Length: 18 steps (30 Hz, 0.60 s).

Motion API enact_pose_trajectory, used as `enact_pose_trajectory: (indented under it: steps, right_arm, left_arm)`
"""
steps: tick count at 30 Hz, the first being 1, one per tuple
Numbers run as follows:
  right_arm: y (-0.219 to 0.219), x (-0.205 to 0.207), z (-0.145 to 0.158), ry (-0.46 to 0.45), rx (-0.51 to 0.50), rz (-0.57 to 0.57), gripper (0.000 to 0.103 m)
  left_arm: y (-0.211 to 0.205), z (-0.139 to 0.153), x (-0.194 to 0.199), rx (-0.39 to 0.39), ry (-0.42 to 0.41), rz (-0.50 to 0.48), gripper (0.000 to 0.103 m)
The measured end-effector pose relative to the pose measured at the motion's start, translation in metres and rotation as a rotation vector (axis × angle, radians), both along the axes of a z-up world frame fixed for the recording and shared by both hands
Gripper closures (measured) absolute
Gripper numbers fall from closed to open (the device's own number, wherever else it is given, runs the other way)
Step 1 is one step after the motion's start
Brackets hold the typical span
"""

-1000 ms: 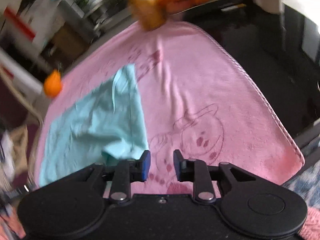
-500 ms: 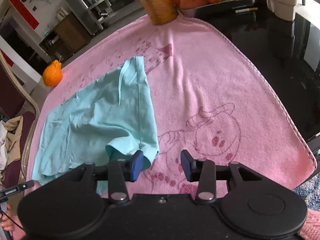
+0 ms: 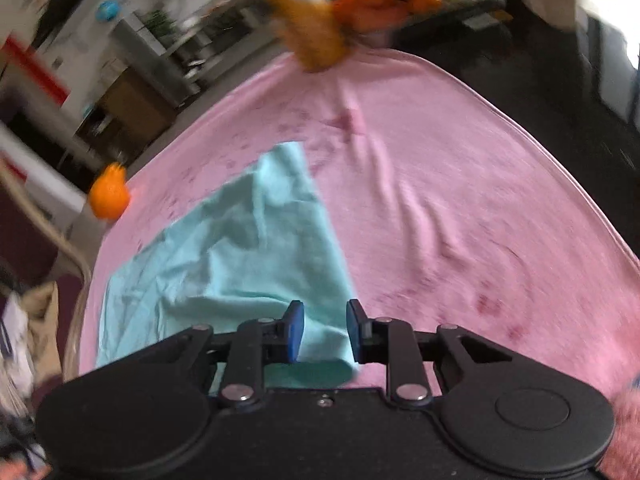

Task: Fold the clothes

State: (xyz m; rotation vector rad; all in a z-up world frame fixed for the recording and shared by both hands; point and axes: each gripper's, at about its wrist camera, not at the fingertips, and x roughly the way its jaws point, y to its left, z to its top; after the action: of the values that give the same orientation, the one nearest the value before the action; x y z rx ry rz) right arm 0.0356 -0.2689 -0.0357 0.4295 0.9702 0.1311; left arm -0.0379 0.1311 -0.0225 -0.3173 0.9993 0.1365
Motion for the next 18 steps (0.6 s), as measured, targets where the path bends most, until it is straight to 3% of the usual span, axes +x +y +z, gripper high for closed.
enact_pose_trajectory:
  steps: [2,5,7,9,12,15,18]
  right_arm:
    - [0.013,0.006,-0.002,0.015,-0.063,0.033,0.078]
    - [0.027,0.007,-0.011,0.093,-0.172,0.089,0.082]
    - [0.032,0.0,-0.007,0.096,-0.299,0.097,0.081]
    - [0.026,-0.007,-0.004,0.086,-0.336,0.081,0.081]
    - [0.004,-0.01,0.004,0.038,-0.217,0.017,0.08]
    - [-0.014,-0.009,0.009,-0.01,-0.033,-0.039,0.08]
    - [-0.012,-0.006,0.007,-0.007,0.04,-0.037,0.08]
  left_arm:
    - [-0.005,-0.005,0.001,0.049,0.043,-0.028,0.07]
    - [-0.009,-0.01,-0.004,0.133,0.09,-0.062,0.061]
    - [-0.002,-0.008,-0.008,0.144,0.083,-0.043,0.062]
    - [0.011,-0.003,-0.013,0.109,0.055,0.009,0.07]
    - [0.033,0.006,-0.02,-0.053,-0.035,0.08,0.068]
    - [0.041,0.007,-0.02,-0.171,-0.066,0.117,0.068]
    - [0.032,0.002,-0.011,-0.19,-0.037,0.103,0.068]
